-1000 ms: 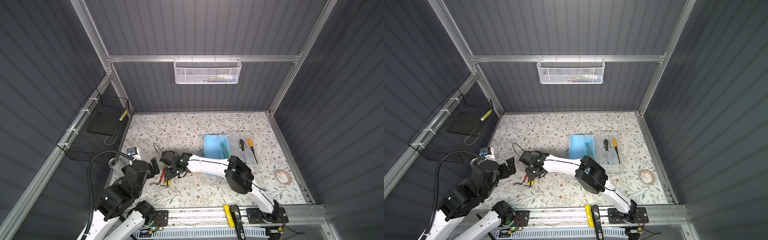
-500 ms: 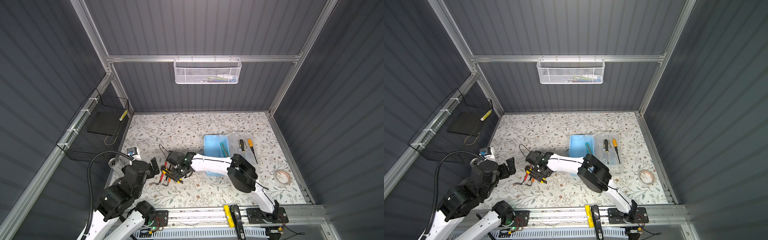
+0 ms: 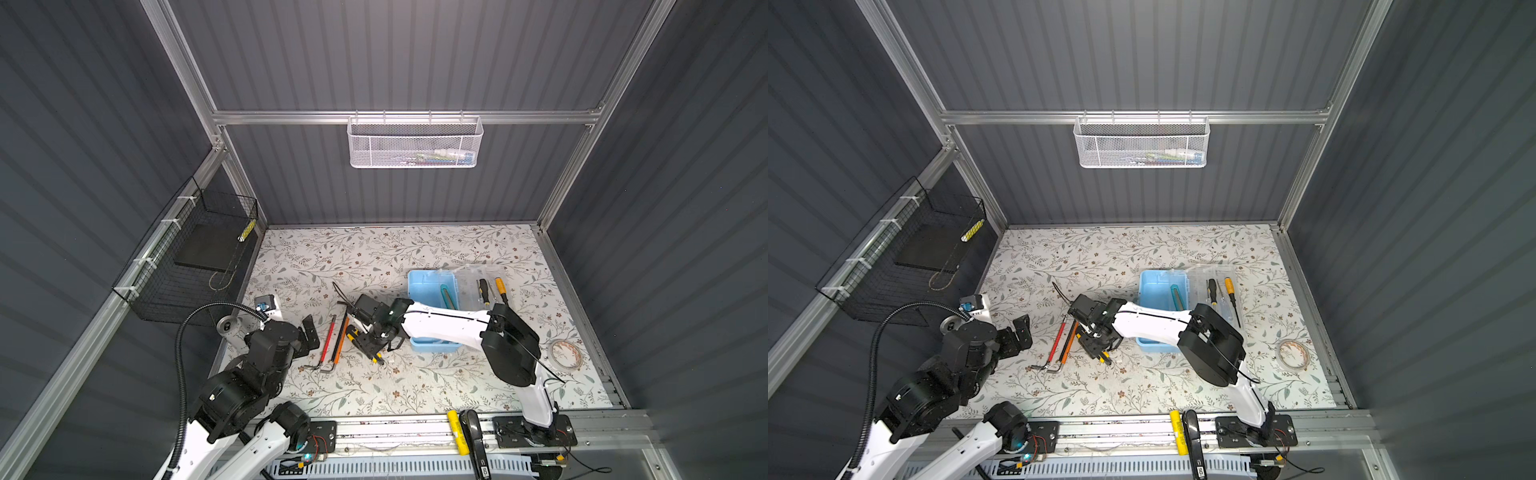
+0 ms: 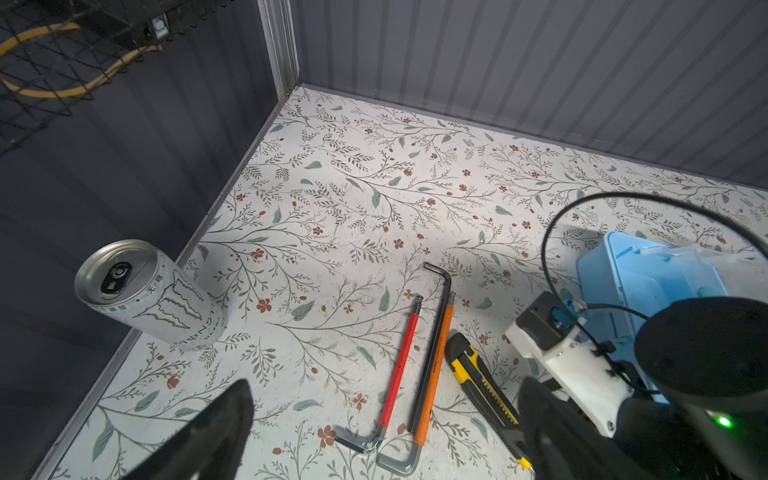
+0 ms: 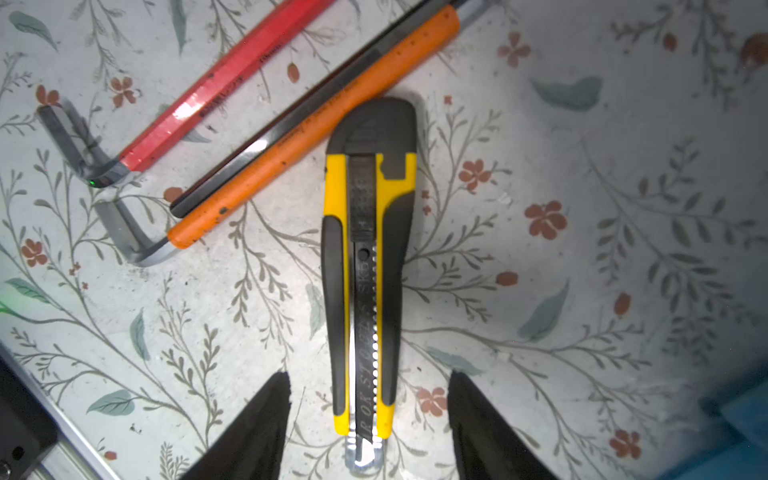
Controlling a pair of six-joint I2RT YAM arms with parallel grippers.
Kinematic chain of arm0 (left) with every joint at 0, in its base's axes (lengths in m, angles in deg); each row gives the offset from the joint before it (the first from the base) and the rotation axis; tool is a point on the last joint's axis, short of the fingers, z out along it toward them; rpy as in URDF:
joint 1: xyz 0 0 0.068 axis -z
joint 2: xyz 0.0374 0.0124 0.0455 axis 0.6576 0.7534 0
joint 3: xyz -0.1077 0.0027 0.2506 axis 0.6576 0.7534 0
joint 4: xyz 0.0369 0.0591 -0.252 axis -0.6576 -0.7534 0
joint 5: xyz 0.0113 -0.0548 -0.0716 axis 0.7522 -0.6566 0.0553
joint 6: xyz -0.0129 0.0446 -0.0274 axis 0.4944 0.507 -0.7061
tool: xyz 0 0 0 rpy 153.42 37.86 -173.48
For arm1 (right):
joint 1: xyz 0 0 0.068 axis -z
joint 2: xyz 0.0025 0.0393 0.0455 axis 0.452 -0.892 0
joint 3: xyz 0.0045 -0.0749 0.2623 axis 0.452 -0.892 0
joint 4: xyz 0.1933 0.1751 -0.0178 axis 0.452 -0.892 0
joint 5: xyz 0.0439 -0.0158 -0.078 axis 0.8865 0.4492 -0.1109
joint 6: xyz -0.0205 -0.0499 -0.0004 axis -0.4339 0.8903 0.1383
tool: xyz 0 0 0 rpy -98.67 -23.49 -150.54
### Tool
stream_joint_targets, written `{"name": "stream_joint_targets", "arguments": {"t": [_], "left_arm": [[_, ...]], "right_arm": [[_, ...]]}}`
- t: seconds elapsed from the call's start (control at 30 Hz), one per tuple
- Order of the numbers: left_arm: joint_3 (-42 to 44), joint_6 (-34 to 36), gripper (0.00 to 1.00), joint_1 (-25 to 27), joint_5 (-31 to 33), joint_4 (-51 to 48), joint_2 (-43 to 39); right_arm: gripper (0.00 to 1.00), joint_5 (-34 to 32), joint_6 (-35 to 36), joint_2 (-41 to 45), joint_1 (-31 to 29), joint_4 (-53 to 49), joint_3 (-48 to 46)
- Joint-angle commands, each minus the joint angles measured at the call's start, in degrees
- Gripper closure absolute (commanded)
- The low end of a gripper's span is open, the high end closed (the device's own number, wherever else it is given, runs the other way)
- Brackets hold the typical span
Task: Pack the tool kit
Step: 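Lower right gripper onto the yellow-black utility knife and close on it, then carry the yellow-black utility knife with right gripper into the blue box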
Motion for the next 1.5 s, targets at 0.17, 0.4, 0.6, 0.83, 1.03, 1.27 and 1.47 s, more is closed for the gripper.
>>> {"name": "stream_joint_targets", "arguments": {"t": [0.17,0.4,0.6,0.83,1.03,1.27,1.47], "left_arm": [[-0.27,-0.84,0.01,0.05,0.40,-0.70,-0.28],[-0.16,-0.37,0.00,0.05,0.16,-0.33,0.93],[-0.16,-0.09,0.01,0.05,-0.03,-0.28,1.49],[0.03,0.18,0.01,0.01,-0.21,-0.05,1.39],[0.10,0.35,0.00,0.05,-0.21,0.14,1.93],[0.16,0.28,0.01,0.05,-0.04,0.17,2.01],[0.20,0.29,0.01,0.05,-0.17,0.27,2.17]], "right_arm": [[0.35,-2.10,1.58,-6.98,-0.69,-5.48,7.76],[0.36,-2.50,0.53,-9.61,-0.83,-7.41,9.78],[0.41,-2.87,0.39,-12.23,-1.01,-9.62,12.32],[0.54,-4.89,-0.63,-13.57,-1.00,-10.67,13.73],[0.56,-6.10,-1.95,-12.50,-0.81,-9.46,13.06],[0.63,-7.36,-4.32,-8.86,-0.74,-7.00,10.46],[0.70,-9.99,-6.65,-1.79,-0.22,-4.20,5.44]]}}
